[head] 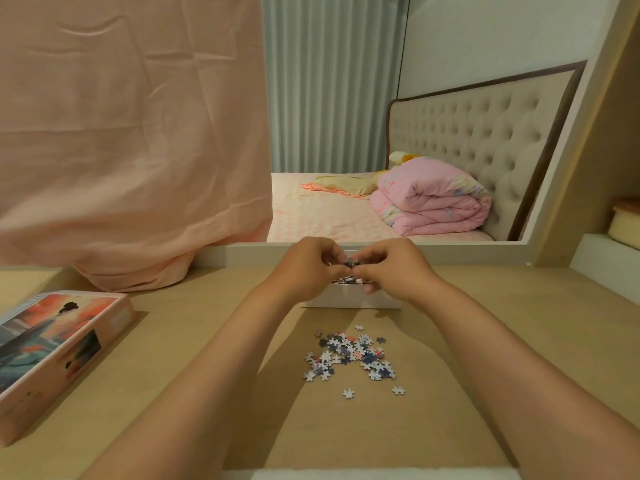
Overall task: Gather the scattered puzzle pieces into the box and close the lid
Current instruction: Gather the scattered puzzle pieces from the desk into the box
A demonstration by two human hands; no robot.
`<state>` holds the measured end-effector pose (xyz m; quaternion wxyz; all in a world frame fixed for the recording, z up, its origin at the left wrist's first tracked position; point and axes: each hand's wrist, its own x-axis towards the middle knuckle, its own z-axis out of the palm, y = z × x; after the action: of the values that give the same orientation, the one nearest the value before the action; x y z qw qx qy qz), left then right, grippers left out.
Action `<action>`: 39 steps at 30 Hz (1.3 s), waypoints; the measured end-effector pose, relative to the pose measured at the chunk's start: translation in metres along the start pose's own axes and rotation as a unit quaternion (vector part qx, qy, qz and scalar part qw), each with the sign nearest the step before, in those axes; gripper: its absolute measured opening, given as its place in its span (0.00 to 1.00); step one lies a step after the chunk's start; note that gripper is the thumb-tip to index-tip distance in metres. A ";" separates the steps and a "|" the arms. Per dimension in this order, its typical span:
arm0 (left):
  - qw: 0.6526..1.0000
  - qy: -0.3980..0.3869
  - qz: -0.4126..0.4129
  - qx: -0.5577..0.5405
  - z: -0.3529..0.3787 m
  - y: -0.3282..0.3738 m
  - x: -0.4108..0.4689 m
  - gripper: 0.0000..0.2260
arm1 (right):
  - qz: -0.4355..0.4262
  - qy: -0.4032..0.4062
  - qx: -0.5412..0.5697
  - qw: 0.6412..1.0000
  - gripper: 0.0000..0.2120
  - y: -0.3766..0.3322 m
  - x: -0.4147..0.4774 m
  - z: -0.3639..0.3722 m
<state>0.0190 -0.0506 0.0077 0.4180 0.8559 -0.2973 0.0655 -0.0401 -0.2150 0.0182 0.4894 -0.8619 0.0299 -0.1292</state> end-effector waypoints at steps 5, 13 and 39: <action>0.995 0.020 0.029 0.097 0.011 -0.020 0.016 0.09 | -0.054 0.048 -0.111 0.991 0.08 0.015 0.025 0.009; 0.977 -0.027 0.062 0.202 0.013 -0.044 0.017 0.12 | -0.064 -0.002 -0.207 0.976 0.11 0.029 0.027 0.005; 0.966 -0.129 0.089 0.206 -0.013 0.008 -0.077 0.10 | -0.102 -0.183 -0.297 0.932 0.11 0.010 -0.058 -0.005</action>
<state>-0.0459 -0.0098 -0.0065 0.1831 0.8950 -0.4035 0.0513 -0.0964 -0.2143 0.0014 0.1921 -0.9750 -0.1112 -0.0043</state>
